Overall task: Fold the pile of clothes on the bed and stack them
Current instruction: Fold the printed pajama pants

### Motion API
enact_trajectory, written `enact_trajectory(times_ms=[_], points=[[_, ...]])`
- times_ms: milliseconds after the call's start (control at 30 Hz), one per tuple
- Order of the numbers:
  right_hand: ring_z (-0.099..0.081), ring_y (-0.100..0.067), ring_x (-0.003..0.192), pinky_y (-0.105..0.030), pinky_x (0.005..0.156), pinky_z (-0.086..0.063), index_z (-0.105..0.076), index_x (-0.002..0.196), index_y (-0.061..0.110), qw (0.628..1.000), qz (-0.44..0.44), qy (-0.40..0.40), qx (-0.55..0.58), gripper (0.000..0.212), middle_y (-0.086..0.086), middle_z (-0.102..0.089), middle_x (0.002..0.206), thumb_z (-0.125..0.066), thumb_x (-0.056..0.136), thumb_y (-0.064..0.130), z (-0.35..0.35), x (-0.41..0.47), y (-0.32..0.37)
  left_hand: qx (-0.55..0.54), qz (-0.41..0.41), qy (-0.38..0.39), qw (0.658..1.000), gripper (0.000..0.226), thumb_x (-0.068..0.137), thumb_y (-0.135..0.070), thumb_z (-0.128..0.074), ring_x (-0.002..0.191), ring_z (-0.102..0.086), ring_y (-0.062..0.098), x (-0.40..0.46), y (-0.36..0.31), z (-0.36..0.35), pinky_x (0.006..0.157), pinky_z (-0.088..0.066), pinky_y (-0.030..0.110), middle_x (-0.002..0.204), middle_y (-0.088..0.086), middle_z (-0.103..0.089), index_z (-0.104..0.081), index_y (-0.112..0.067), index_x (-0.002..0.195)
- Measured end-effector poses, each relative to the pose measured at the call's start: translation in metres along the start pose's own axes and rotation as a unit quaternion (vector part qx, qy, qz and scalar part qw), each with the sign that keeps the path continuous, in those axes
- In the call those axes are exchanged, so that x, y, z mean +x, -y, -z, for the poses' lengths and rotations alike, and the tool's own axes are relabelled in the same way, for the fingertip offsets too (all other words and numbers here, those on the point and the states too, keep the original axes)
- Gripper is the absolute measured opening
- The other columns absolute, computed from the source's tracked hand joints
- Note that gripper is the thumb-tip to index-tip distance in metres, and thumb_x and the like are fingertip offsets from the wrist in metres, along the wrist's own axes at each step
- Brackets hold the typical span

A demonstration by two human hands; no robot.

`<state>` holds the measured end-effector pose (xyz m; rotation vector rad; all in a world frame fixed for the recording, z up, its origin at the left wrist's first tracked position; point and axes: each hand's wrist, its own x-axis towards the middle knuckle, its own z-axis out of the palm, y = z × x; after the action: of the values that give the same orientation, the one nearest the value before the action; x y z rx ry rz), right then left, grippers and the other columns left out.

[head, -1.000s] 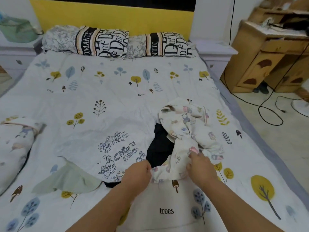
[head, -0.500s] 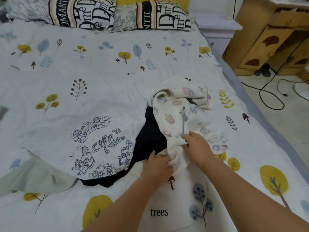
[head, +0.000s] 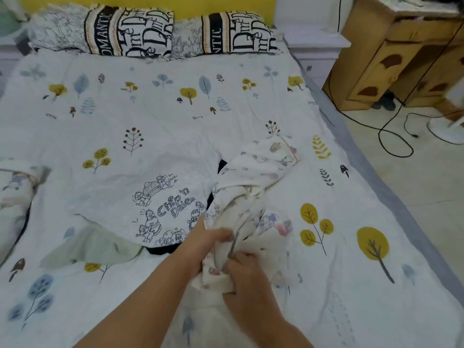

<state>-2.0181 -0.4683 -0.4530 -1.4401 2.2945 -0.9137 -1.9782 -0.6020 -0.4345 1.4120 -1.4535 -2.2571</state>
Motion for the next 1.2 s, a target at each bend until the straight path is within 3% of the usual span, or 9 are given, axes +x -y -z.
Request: enact_trajectory(times_ms=[233, 367, 500, 633, 767, 900, 1033, 1133, 1200], points=[[-0.052, -0.002, 0.084, -0.016, 0.075, -0.044, -0.057, 0.077, 0.038, 0.982, -0.056, 0.116, 0.136, 0.015, 0.019, -0.058, 0.083, -0.052, 0.063, 0.033, 0.027, -0.064, 0.035, 0.014, -0.011, -0.083, 0.996, 0.031, 0.082, 0.013, -0.039, 0.065, -0.063, 0.026, -0.073, 0.008, 0.011, 0.060, -0.054, 0.031, 0.075, 0.018, -0.068, -0.064, -0.002, 0.093], [-0.059, -0.003, 0.070, -0.014, 0.062, -0.048, -0.065, 0.079, 0.036, 0.906, -0.279, -0.052, 0.313, 0.013, 0.012, -0.066, 0.078, -0.065, 0.082, 0.023, 0.068, -0.091, 0.035, -0.027, -0.043, -0.060, 0.997, 0.035, 0.075, 0.015, -0.035, 0.069, -0.059, 0.029, -0.112, -0.004, 0.028, 0.066, -0.048, 0.035, 0.080, 0.023, -0.062, -0.063, 0.003, 0.090], [-0.054, -0.020, 0.108, -0.040, 0.092, -0.045, -0.043, 0.120, 0.034, 0.801, -0.432, -0.042, 0.413, 0.028, 0.009, -0.053, 0.113, -0.047, 0.093, 0.042, 0.092, -0.098, 0.038, 0.135, -0.129, 0.056, 0.981, 0.037, 0.055, 0.003, -0.042, 0.062, -0.061, 0.006, -0.154, -0.009, 0.025, 0.058, -0.047, 0.018, 0.065, -0.007, -0.067, -0.069, -0.021, 0.064], [-0.060, -0.027, 0.104, -0.045, 0.083, -0.053, -0.033, 0.127, 0.037, 0.736, -0.455, 0.005, 0.501, 0.046, -0.001, -0.055, 0.123, -0.058, 0.088, 0.041, 0.095, -0.102, 0.049, 0.541, -0.168, 0.203, 0.798, 0.045, 0.067, -0.007, -0.038, 0.094, -0.058, 0.003, -0.173, 0.028, 0.015, 0.075, -0.038, 0.014, 0.096, -0.012, -0.063, -0.073, -0.022, 0.091], [-0.061, -0.029, 0.094, -0.043, 0.077, -0.057, -0.030, 0.142, 0.026, 0.796, -0.509, 0.089, 0.315, 0.079, -0.012, -0.058, 0.109, -0.072, 0.076, 0.018, 0.071, -0.117, 0.040, 0.690, -0.035, 0.275, 0.669, 0.042, 0.089, -0.003, -0.040, 0.114, -0.051, 0.029, -0.180, 0.064, 0.016, 0.094, -0.040, 0.030, 0.125, 0.009, -0.054, -0.061, -0.018, 0.122], [-0.059, -0.021, 0.067, -0.036, 0.070, -0.052, -0.043, 0.129, 0.015, 0.844, -0.490, 0.088, 0.200, 0.055, -0.007, -0.060, 0.076, -0.059, 0.079, 0.001, 0.062, -0.133, 0.032, 0.672, 0.068, 0.299, 0.674, 0.036, 0.086, -0.016, -0.049, 0.114, -0.052, 0.024, -0.171, 0.071, 0.032, 0.093, -0.042, 0.030, 0.125, 0.004, -0.054, -0.060, -0.020, 0.121], [-0.055, -0.014, 0.073, -0.023, 0.061, -0.042, -0.046, 0.126, 0.017, 0.862, -0.476, 0.093, 0.146, 0.043, -0.002, -0.059, 0.083, -0.056, 0.084, 0.012, 0.057, -0.142, 0.024, 0.525, 0.051, 0.133, 0.839, 0.021, 0.090, -0.033, -0.049, 0.082, -0.052, 0.014, -0.151, 0.075, 0.043, 0.074, -0.039, 0.026, 0.082, -0.002, -0.054, -0.055, -0.018, 0.077], [-0.054, -0.009, 0.075, -0.018, 0.057, -0.038, -0.043, 0.127, 0.019, 0.873, -0.456, 0.104, 0.139, 0.039, 0.003, -0.057, 0.087, -0.053, 0.089, 0.017, 0.048, -0.141, 0.019, 0.610, -0.074, -0.147, 0.775, 0.036, 0.089, -0.047, -0.048, 0.121, -0.044, 0.023, -0.114, 0.082, 0.045, 0.096, -0.037, 0.036, 0.126, 0.003, -0.049, -0.052, -0.025, 0.118], [-0.055, -0.013, 0.083, -0.020, 0.067, -0.038, -0.044, 0.127, 0.019, 0.878, -0.444, 0.113, 0.136, 0.038, 0.004, -0.056, 0.091, -0.053, 0.090, 0.020, 0.040, -0.139, 0.016, 0.600, -0.010, -0.164, 0.783, 0.082, 0.076, -0.068, -0.053, 0.140, -0.014, 0.035, -0.090, 0.090, 0.045, 0.108, -0.022, 0.053, 0.153, 0.009, -0.010, -0.020, -0.034, 0.143]])
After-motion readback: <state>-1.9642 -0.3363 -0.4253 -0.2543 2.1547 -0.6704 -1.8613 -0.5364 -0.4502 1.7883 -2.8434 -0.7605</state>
